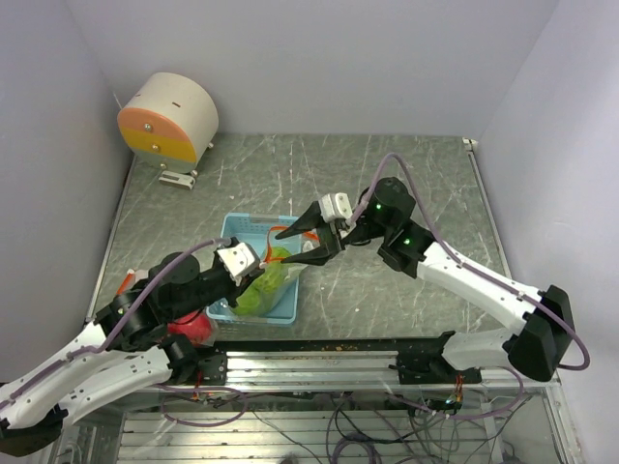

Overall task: Place the food in the zip-top bag and seal the zipper
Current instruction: Zip the zipper on the food storage bag into the bin.

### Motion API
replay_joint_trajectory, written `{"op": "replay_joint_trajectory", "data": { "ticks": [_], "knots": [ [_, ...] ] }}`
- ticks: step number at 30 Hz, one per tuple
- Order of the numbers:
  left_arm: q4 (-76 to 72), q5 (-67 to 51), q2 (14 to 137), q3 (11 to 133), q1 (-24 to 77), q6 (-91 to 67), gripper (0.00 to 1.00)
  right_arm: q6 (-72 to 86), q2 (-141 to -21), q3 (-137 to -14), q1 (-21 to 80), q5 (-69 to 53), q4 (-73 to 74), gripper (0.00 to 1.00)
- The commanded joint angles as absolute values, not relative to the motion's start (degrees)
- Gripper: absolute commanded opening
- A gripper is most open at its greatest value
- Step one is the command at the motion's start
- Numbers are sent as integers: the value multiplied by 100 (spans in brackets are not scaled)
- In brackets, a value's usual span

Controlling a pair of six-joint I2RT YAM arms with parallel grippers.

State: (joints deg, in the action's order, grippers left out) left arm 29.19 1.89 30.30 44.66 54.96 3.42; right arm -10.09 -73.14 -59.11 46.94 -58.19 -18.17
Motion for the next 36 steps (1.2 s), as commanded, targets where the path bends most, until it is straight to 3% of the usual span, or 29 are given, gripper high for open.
{"op": "replay_joint_trajectory", "data": {
  "ticks": [1, 12, 24, 36],
  "knots": [
    [2854, -117, 3114, 4771, 5483, 378, 7, -996, -7657, -6246, 4757, -6165, -2011, 47],
    [2960, -96, 3117, 4822, 5478, 437, 7, -1838, -8333, -6889, 5276, -6338, -755, 45],
    [3042, -53, 3053, 4862, 5476, 457, 7, -2166, -8701, -7177, 5279, -6311, -166, 32],
    [3190, -7, 2935, 4921, 5483, 477, 7, -2023, -8591, -7035, 5141, -5698, -272, 4]
  ]
}}
